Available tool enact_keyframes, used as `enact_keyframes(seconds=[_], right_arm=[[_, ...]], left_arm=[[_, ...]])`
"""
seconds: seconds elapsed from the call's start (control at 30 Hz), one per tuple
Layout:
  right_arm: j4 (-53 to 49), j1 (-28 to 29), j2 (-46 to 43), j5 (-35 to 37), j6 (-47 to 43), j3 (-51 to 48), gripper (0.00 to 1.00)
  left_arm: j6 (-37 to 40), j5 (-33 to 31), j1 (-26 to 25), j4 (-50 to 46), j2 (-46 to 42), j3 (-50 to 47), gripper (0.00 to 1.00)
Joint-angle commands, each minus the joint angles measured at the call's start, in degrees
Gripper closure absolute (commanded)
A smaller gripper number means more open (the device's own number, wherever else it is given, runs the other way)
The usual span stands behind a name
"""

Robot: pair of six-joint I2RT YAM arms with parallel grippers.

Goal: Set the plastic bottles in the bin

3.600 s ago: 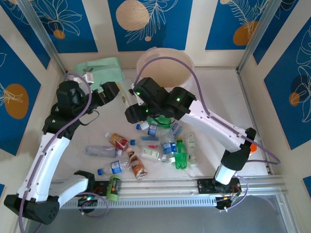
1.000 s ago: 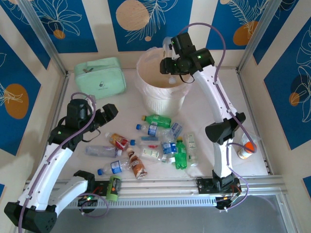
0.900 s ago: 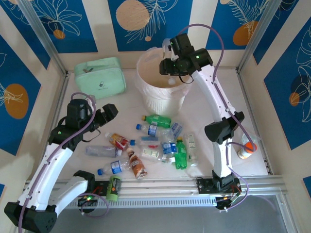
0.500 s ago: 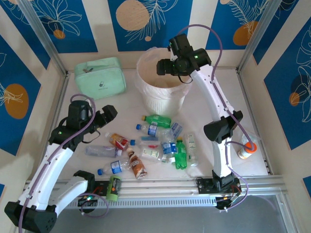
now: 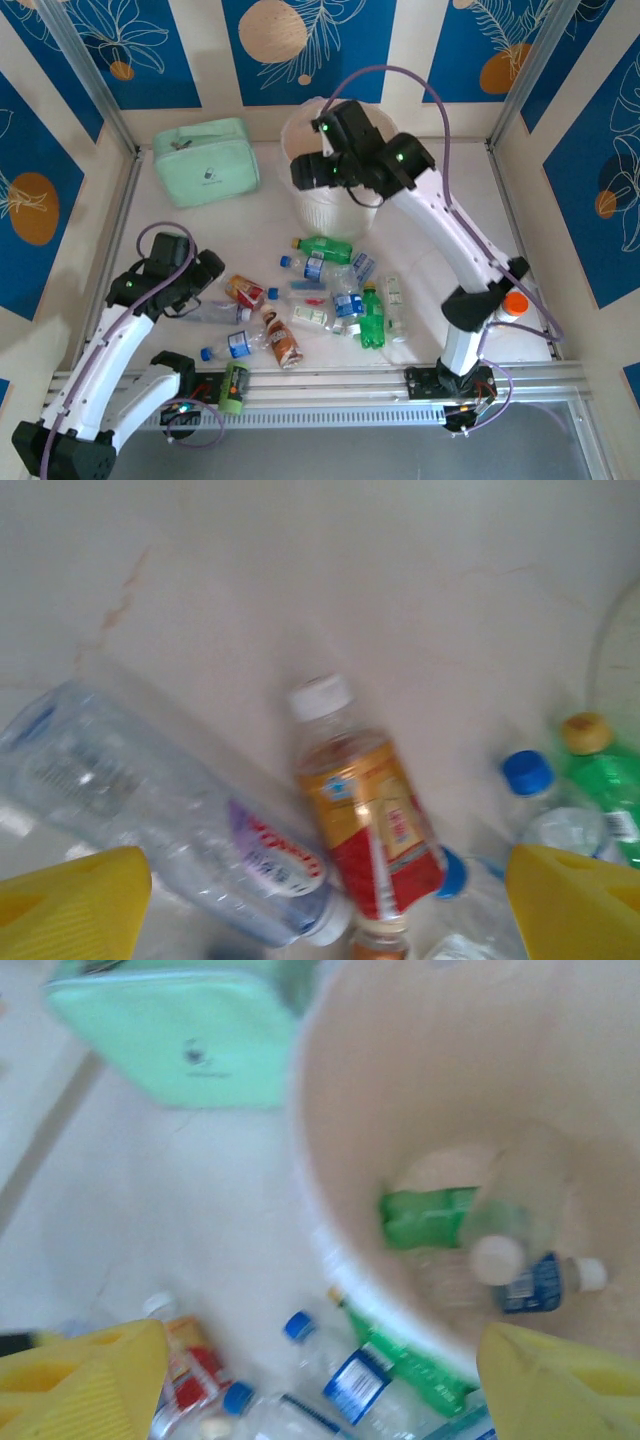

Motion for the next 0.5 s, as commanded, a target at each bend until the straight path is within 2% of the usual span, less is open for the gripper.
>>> enact_keyframes(seconds=[0.0,0.23,0.47], right_arm=[[4.7,3.1,-5.2,1.4,3.1,-6.8,0.18],[8.4,9.2,-12.9,0.6,5.2,-20.5,0.18],[10.0,11.0,-15.8,0.1,7.4,-27.0,0.18]], left_arm=[[-7.0,-1.7,0.0,-4.3,-1.7,-3.1,0.10],[-11.4,-1.2,1.5,-2.4,-0.9,-7.1,0.09],[-16.0,1.6,3.0,1.3,2.1,-9.8,0.09]])
